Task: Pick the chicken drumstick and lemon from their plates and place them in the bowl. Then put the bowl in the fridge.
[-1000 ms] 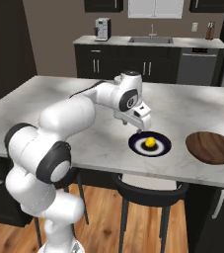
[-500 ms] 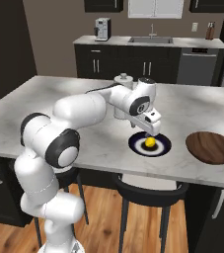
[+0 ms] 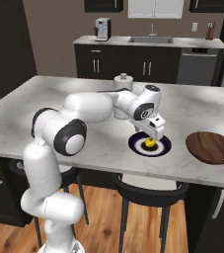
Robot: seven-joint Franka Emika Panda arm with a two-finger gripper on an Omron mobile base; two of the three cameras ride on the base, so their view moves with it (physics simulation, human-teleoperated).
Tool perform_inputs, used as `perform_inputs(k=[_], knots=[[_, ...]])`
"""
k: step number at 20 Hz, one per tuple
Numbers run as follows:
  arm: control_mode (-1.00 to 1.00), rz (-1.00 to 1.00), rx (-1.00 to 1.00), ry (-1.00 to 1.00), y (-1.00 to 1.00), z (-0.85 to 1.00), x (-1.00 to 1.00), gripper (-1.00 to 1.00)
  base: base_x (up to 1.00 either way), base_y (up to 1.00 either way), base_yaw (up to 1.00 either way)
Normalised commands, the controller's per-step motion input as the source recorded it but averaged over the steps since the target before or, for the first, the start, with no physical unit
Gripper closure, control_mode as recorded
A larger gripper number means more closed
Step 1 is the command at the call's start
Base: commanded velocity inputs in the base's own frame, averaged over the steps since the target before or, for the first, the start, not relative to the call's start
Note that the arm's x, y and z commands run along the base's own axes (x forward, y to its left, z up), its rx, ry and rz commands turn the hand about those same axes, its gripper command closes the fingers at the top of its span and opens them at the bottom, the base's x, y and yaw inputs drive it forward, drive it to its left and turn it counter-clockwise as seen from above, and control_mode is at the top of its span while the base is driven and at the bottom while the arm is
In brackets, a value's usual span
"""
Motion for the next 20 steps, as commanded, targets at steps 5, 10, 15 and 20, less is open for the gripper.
perform_inputs(k=[5, 10, 15, 20], knots=[[-1.00, 0.00, 0.00, 0.00, 0.00, -0.36, 0.31, -1.00, 0.00, 0.00, 0.00], [-1.00, 0.00, 0.00, 0.00, -0.02, -0.33, 0.35, -1.00, 0.00, 0.00, 0.00], [-1.00, 0.00, 0.00, 0.00, -0.14, -0.28, 0.24, -1.00, 0.00, 0.00, 0.00], [-1.00, 0.00, 0.00, 0.00, -0.10, -0.28, 0.27, -1.00, 0.00, 0.00, 0.00]])
